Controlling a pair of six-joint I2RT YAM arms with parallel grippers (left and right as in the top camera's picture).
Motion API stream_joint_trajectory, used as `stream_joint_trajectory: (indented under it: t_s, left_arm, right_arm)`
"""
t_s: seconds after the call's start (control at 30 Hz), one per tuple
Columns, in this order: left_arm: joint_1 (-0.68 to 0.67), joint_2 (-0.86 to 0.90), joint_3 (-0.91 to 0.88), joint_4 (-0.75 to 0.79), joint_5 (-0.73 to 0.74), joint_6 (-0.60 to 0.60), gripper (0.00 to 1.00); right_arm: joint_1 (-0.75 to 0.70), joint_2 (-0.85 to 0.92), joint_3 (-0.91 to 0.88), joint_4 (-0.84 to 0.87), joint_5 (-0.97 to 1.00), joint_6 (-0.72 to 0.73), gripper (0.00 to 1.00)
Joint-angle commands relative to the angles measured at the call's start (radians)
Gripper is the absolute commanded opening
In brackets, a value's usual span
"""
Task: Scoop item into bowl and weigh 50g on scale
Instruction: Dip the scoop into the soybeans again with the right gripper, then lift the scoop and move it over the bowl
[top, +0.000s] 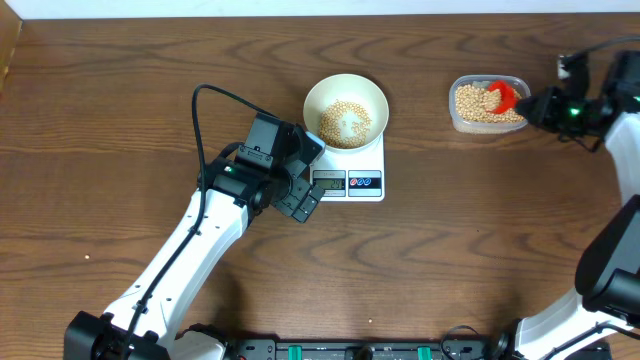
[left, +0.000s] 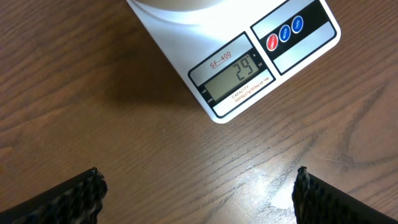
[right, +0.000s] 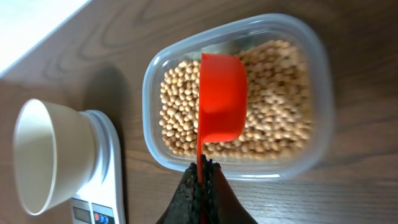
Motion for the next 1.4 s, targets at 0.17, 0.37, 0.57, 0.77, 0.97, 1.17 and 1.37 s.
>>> stream_joint_trajectory:
  t_s: [0.17, 0.37, 0.57, 0.77, 0.97, 1.17, 1.37]
  left_arm:
    - [0.002, 0.0, -0.008, -0.003, 0.013, 0.01, 0.98]
    - [0.002, 0.0, -0.008, -0.003, 0.013, 0.01, 0.98]
    - [0.002, 0.0, -0.008, -0.003, 0.013, 0.01, 0.98]
    - [0.002, 0.0, -0.008, -0.003, 0.013, 0.01, 0.98]
    - [0.002, 0.0, -0.008, -0.003, 0.013, 0.01, 0.98]
    - [0.002, 0.0, -0.008, -0.003, 0.013, 0.01, 0.98]
    - [0.002, 0.0, -0.008, -0.003, 0.013, 0.01, 0.98]
  right_arm:
    - [-0.077, -0.003, -0.006, -0.004, -0.192, -0.013, 0.01]
    - [-0.13, -0.003, -0.006, -0.004, -0.338, -0.012, 0.01]
    - [-0.135, -0.003, -0.006, -0.001, -0.433, -0.012, 0.01]
    - [-0.069, -0.003, -0.006, 0.006, -0.459, -0.012, 0.01]
    - [0.05, -0.003, -0.006, 0.061, -0.489, 0.021, 0.01]
    - [0.156, -0.003, -0.006, 0.214, -0.547, 0.16, 0.01]
    - [0.282, -0.003, -0.005, 0.392, -0.555, 0.27, 0.01]
